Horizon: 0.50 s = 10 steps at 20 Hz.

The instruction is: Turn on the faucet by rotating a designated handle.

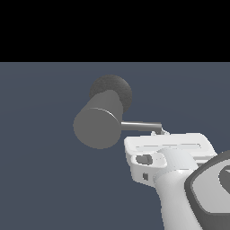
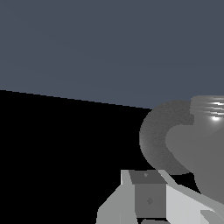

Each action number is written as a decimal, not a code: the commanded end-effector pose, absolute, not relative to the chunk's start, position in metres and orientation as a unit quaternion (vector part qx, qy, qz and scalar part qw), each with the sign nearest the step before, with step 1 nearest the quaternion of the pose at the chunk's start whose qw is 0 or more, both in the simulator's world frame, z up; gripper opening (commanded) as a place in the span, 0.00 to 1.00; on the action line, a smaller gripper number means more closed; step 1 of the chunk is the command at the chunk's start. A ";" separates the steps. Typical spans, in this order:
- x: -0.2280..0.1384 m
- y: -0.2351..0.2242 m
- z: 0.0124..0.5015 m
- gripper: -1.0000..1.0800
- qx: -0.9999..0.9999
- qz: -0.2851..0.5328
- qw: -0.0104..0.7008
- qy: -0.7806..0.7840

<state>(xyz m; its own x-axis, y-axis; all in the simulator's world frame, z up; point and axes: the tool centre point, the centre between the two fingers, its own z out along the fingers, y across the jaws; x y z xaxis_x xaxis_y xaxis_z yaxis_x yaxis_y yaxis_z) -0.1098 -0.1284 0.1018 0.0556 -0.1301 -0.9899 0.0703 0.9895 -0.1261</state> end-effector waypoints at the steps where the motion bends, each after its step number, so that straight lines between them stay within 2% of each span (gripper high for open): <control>1: -0.108 -0.123 0.101 0.00 -0.018 -0.061 0.728 0.683; 10: -0.115 -0.116 0.093 0.00 0.026 -0.040 0.723 0.690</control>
